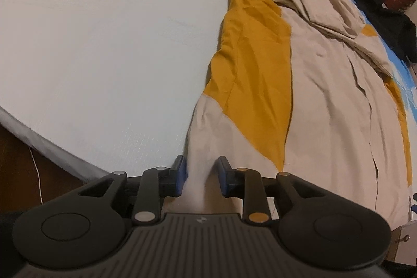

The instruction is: Fold large clothes

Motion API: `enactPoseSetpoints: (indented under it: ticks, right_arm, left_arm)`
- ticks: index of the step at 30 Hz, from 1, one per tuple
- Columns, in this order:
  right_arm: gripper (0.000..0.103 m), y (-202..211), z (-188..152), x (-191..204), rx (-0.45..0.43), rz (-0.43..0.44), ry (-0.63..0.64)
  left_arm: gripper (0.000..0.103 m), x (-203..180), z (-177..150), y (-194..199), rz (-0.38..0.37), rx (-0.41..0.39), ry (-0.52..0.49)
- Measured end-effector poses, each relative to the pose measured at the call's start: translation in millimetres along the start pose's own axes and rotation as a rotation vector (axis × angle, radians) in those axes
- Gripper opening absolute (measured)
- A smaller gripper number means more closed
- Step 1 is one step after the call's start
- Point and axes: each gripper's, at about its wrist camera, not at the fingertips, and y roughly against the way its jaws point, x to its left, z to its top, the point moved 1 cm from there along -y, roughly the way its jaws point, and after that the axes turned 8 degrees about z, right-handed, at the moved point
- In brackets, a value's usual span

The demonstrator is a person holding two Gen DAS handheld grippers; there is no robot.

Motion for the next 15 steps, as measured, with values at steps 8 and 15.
enactPoseSetpoints:
  ticks: [8, 15]
  right_arm:
    - [0.042, -10.5, -3.0, -1.6, 0.052, -0.027, 0.004]
    - [0.042, -10.7, -3.1, -5.4, 0.044, -0.056, 0.018]
  left_arm:
    - [0.03, 0.4, 0.5, -2.6, -0.001, 0.015, 0.003]
    - [0.03, -0.4, 0.0, -2.3, 0.014, 0.008, -0.005]
